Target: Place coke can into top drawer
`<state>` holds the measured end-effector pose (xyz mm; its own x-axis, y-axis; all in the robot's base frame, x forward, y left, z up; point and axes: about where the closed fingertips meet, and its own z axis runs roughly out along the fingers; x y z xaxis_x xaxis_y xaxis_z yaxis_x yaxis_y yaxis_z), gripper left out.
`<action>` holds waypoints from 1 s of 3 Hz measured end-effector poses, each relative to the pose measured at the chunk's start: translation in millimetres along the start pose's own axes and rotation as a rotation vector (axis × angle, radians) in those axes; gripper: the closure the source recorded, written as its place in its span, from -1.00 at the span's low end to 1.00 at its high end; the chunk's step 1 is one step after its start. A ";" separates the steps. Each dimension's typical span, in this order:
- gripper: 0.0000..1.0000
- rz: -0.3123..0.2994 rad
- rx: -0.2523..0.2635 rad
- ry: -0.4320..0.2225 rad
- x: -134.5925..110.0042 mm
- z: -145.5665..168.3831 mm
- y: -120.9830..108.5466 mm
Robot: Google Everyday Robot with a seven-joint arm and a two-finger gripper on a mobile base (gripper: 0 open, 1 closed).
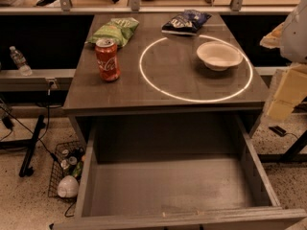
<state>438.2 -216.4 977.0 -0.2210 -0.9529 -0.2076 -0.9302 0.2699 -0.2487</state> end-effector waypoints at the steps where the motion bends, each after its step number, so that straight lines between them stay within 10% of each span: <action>1: -1.00 0.000 0.000 0.000 0.0 0.0 0.0; 3: -1.00 -0.113 -0.009 -0.173 -103.2 48.0 -43.4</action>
Offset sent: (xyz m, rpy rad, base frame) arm 0.0719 0.0801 -0.0155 0.1388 -0.0543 0.1302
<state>515.5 -123.2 963.8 -0.0619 -0.9390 -0.3382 -0.9491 0.1602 -0.2711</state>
